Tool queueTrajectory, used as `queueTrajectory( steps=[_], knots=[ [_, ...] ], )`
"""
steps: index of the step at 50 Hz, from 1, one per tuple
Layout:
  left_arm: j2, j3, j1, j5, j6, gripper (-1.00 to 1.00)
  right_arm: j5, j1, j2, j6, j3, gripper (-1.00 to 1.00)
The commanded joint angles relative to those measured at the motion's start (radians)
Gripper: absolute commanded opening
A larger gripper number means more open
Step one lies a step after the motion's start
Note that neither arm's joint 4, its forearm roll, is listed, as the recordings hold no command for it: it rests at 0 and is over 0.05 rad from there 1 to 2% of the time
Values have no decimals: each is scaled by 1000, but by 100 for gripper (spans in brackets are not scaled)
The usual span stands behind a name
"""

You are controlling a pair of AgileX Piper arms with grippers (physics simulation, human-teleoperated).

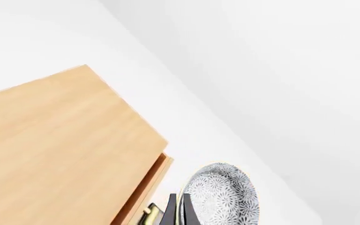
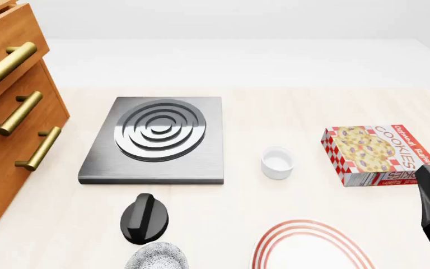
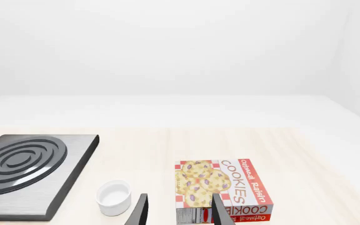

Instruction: Pick the akita bowl on the wooden cabinet and place it on the plate.

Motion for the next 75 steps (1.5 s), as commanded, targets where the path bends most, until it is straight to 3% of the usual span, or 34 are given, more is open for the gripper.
queueTrajectory(
  steps=[1, 23, 50, 75],
  knots=[
    [14, -43, -67, 3, 12, -100, 0, 0, 0, 0, 0, 100],
    [42, -103, -162, 23, 18, -100, 0, 0, 0, 0, 0, 100],
    [110, -192, -340, 31, 30, -100, 0, 0, 0, 0, 0, 100],
    [105, -181, -462, 20, 12, -100, 0, 0, 0, 0, 0, 100]
  ],
)
